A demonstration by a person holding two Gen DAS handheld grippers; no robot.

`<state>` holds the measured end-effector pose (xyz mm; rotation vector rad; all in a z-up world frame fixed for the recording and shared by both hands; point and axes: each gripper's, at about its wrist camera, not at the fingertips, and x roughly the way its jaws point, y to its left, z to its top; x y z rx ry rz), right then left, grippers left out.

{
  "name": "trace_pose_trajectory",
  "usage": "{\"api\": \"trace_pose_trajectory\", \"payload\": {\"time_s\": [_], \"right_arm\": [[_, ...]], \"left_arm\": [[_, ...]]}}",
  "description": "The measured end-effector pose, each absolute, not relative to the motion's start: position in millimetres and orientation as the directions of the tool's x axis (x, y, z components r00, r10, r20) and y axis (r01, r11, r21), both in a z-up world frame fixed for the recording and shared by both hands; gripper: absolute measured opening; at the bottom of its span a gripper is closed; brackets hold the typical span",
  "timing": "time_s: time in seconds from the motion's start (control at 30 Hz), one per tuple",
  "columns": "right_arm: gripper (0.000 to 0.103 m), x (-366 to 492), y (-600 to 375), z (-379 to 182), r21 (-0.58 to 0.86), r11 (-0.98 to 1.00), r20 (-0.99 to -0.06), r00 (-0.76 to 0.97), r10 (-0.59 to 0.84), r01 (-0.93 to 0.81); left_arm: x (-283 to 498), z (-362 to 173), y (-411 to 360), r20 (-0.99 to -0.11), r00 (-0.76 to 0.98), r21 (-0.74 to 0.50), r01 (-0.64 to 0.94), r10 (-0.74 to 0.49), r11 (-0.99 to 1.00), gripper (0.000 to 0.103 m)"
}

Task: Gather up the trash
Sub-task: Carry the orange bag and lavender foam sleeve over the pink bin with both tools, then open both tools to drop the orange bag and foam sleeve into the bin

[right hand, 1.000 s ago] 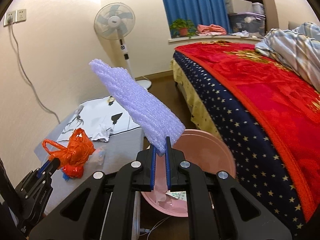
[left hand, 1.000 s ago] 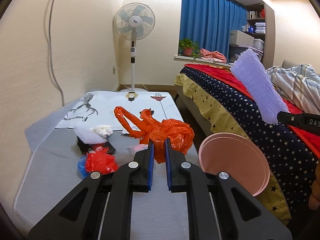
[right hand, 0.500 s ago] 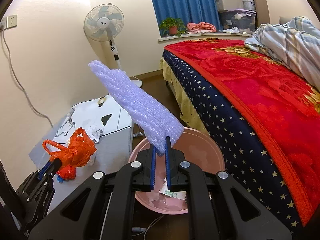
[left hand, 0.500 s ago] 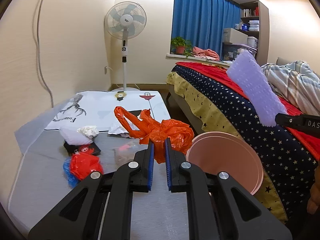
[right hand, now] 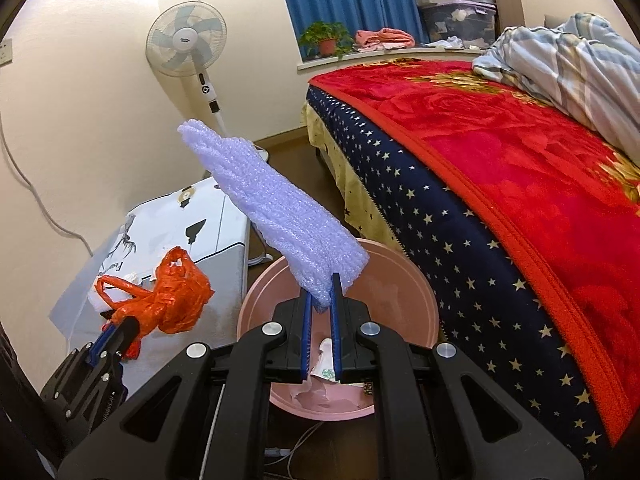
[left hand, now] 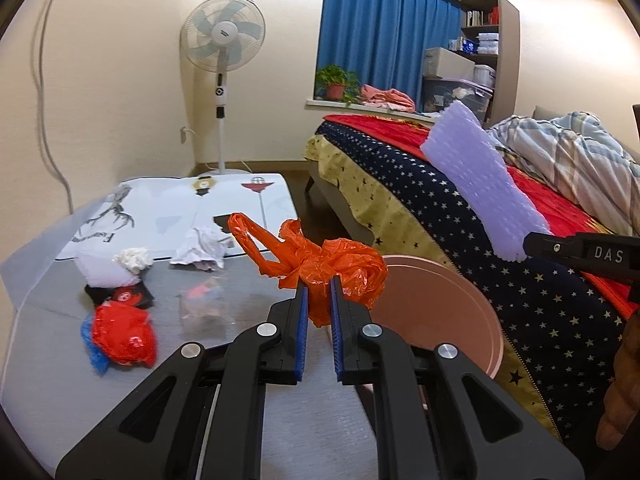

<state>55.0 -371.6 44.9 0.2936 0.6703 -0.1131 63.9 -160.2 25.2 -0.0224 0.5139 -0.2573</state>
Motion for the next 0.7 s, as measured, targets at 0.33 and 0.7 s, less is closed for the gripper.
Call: {"api": "trace_pose_trajectory", "payload": {"time_s": [0.33,0.7], "right_arm": [[0.008,63,-387,34,0.226,0.945,-0.65,0.759,-0.035,0.236],[0.01,67,-398,25,0.228,0.935,-0.677,0.735,-0.047,0.27]], "left_arm": [[76,12,-193,-0.504,0.806,-0.088,0.31,-0.311,0.947,0.01],[90,-3,-213,-0.53,0.767,-0.119,0.355,-0.361,0.927,0.011]]}}
